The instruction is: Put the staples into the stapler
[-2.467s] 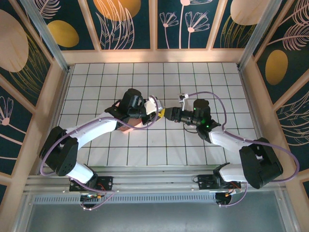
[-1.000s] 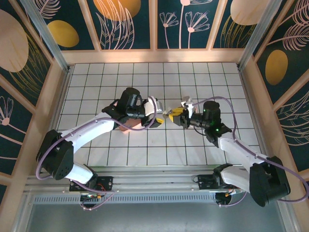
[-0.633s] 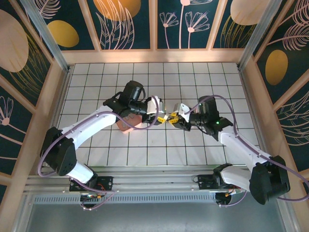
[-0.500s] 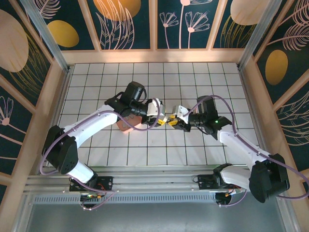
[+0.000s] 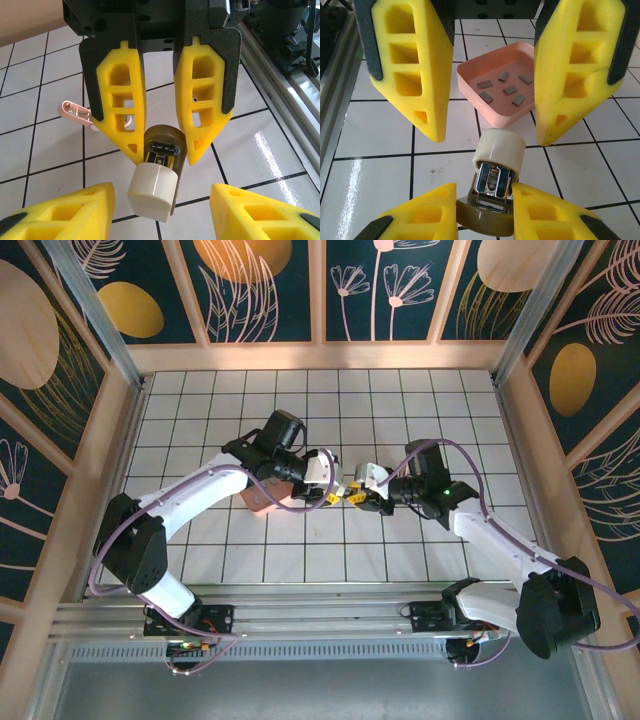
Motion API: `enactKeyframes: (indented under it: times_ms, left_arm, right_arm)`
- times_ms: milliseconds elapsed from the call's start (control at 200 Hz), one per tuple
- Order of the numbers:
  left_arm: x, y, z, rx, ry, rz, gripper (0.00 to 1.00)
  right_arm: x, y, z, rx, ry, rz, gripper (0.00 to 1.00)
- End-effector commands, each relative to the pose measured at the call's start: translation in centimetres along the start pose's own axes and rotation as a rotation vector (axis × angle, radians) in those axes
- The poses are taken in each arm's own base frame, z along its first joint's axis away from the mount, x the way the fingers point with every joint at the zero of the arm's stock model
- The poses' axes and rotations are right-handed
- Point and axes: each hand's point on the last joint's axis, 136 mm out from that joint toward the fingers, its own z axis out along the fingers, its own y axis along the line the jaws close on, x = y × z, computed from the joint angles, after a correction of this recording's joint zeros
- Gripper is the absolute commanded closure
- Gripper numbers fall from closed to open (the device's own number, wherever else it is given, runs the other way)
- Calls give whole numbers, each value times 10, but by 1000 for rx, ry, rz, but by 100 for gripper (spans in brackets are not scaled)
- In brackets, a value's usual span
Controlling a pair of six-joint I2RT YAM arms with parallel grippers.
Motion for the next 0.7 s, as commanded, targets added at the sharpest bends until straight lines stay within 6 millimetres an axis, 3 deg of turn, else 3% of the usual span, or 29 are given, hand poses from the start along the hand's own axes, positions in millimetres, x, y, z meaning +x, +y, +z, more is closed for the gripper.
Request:
enactKeyframes:
  times_ms: [0,696]
  left_arm:
    - [-12,2,3,20,-47,40,48]
    - [-11,1,8,62,-46,44,68]
  right_arm:
    - [-22,-5,-2,3,-57,-70,94]
    - [-28,-8,-5,46,-91,-88,94]
